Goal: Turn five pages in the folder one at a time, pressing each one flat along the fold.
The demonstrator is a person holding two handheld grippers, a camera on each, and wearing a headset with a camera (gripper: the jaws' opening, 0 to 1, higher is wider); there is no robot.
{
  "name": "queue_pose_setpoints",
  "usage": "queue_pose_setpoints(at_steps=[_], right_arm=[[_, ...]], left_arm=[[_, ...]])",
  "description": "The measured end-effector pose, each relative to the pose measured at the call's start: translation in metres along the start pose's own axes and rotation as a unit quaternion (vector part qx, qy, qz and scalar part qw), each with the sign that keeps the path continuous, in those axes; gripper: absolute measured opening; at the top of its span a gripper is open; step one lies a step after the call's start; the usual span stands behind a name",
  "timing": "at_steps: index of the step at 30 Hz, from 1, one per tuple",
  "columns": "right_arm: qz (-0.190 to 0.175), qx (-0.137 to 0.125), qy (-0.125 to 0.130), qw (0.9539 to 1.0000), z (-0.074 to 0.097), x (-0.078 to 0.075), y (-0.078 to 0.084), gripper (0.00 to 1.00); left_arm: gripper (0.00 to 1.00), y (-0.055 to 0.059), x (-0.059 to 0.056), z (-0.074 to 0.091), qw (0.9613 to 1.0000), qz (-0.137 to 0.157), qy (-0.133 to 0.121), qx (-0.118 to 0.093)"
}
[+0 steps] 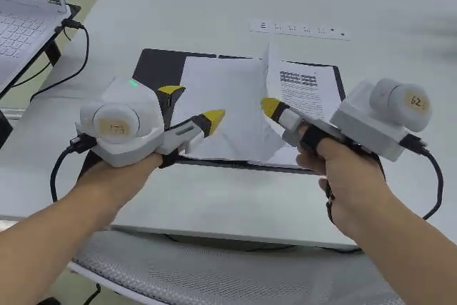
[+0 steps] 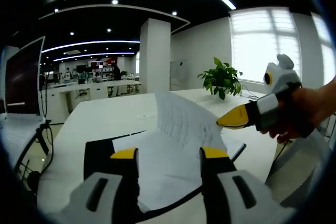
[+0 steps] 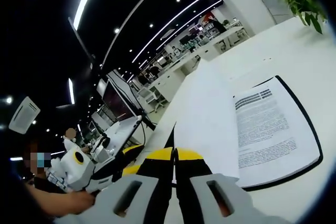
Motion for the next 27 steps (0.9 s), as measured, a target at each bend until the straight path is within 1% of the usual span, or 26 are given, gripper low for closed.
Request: queue_pose_setpoints(at_steps=[6,11,15,18,21,23,24,26,27], right_arm=[[0.013,0.018,-0.018,0.9996,-0.021,0.017,0.008,0.0],[0.02,0.032,-0.027,0.9989,-0.034,0.026,0.015,0.0],[0.023,0.045,-0.029,0.9983,-0.043,0.031,0.02,0.0],[0.029,0.055,-0.03,0.9976,-0.051,0.033,0.025,0.0],[0.04,0.074,-0.029,0.9961,-0.06,0.035,0.031,0.0],[0.044,0.079,-0.029,0.9955,-0.064,0.038,0.033,0.0],[0.046,0.086,-0.027,0.9949,-0.068,0.039,0.036,0.0],[0.049,0.094,-0.025,0.9941,-0.076,0.037,0.038,0.0],[0.058,0.103,-0.025,0.9927,-0.083,0.037,0.041,0.0]], left_arm=[[0.46,0.0,0.018,0.019,0.9998,-0.001,-0.022,0.001],[0.45,0.002,0.028,0.031,0.9993,-0.002,-0.037,0.002],[0.45,0.005,0.035,0.039,0.9988,0.0,-0.048,0.005],[0.45,0.006,0.038,0.043,0.9986,0.002,-0.052,0.006],[0.45,0.007,0.04,0.045,0.9985,0.002,-0.054,0.008],[0.45,0.007,0.041,0.046,0.9985,0.004,-0.053,0.01],[0.45,0.008,0.042,0.047,0.9985,0.004,-0.053,0.011],[0.44,0.01,0.043,0.047,0.9985,0.006,-0.051,0.015],[0.44,0.01,0.044,0.047,0.9985,0.007,-0.051,0.016]])
Point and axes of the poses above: the centre of the closed fingertips' face, and the gripper's own axes: z roughly backward along the fingers, x roughly to its left, y roughly out of its underside, the point moved 10 cm from there along z, roughly backward along the fingers, and after that the axes turned 7 degrees about z, right-handed, at the moved point
